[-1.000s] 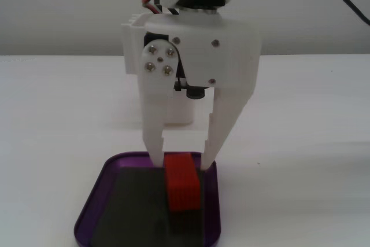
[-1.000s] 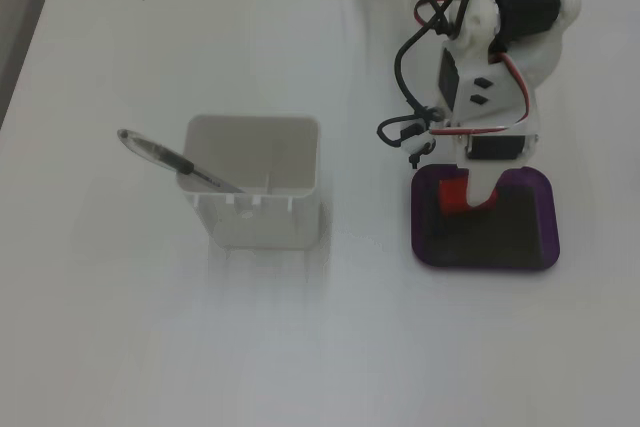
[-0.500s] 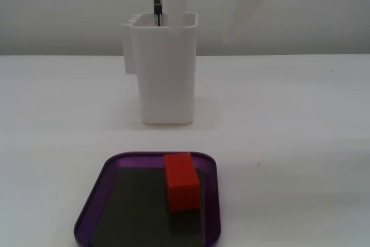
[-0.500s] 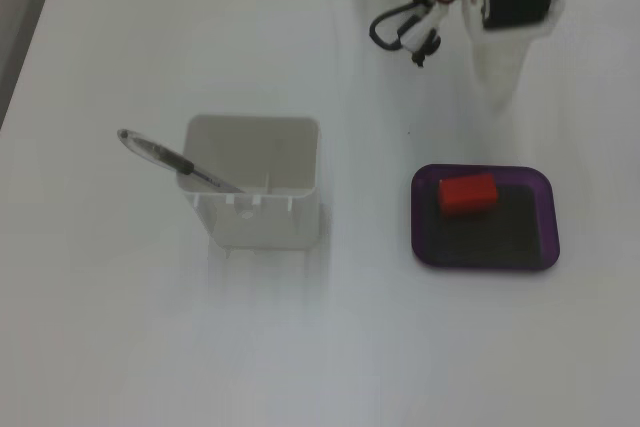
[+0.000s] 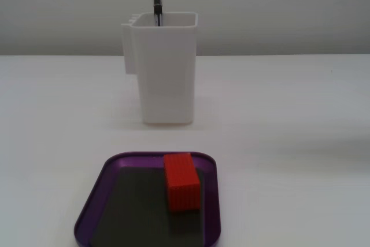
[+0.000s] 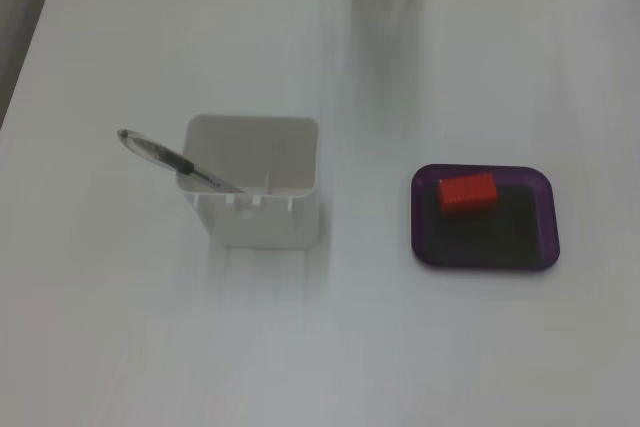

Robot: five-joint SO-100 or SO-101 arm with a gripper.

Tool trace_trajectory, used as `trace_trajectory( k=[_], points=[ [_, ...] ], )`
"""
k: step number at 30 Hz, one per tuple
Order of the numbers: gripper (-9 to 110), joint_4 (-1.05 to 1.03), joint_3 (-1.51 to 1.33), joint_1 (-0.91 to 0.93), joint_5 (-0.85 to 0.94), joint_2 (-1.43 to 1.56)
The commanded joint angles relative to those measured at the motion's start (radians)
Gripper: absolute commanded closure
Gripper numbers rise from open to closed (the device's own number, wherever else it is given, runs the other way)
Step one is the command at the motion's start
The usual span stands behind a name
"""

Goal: Pick up the red cube and place it in the box.

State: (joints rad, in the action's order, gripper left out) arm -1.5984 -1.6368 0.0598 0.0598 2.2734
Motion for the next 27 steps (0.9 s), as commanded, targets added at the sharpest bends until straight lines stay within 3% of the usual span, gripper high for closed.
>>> trace_trajectory(
  k=[1,13,27],
  points=[
    [89,0.066,-0.186,0.02,-0.005,0.176],
    [89,0.413,-0.891,0.015,-0.008,0.715],
    [89,0.428,-1.367,0.012,-0.006,1.192]
  ],
)
